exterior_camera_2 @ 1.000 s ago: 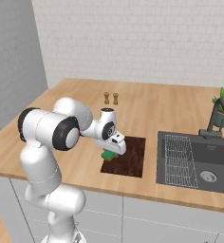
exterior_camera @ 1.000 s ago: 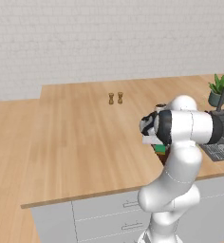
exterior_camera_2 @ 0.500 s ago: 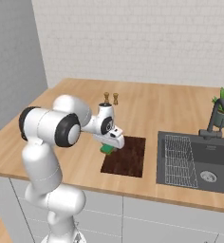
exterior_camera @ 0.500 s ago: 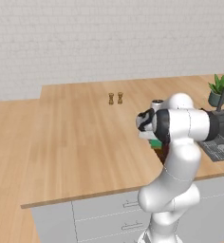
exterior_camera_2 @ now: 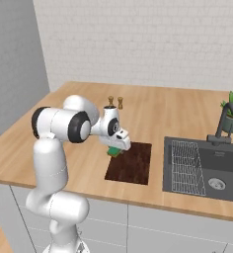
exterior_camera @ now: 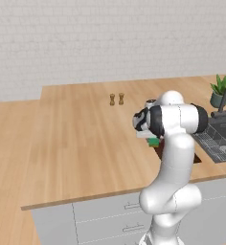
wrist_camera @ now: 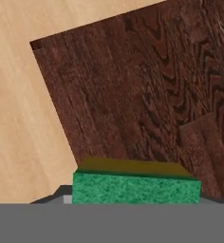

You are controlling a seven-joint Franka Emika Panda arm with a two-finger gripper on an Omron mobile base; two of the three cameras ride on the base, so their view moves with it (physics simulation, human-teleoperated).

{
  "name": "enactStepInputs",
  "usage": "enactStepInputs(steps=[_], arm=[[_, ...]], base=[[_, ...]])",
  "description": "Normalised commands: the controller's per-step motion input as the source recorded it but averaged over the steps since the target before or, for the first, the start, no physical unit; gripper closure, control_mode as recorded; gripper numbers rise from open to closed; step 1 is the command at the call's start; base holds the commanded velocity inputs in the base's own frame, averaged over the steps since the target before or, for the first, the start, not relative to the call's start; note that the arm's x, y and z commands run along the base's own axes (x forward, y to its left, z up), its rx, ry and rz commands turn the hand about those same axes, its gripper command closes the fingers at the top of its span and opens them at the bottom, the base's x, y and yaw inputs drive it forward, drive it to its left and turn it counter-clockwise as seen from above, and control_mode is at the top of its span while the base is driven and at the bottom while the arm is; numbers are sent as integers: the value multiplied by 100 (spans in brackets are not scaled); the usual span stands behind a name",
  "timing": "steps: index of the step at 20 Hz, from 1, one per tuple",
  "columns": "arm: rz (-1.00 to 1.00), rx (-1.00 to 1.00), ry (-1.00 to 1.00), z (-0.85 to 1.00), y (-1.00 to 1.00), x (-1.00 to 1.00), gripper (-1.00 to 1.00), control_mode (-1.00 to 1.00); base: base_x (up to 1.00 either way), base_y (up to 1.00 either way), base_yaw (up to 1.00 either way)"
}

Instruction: Pick up the sponge from the counter and clean the cutting board by briefly scrubbing or pressing down on the cutting board. Once finished, release the sponge.

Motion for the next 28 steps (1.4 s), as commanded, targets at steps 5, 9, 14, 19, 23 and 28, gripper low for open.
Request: enactStepInputs(steps=[5,9,14,19,23,28], arm=[[2,3,-1,-23,-15,19,100,-100],[0,7,0,28,0,71,100,-100],[0,3,1,4,-7,66,100,-100],[5,0,1,-66,-60,2,100,-100],[6,3,-5,-18,-91,-29,100,-100],[2,15,-5,27,-73,-12,100,-100]], base=[[0,0,0],[0,0,0],[0,0,0],[0,0,0],[0,0,0],[0,0,0]])
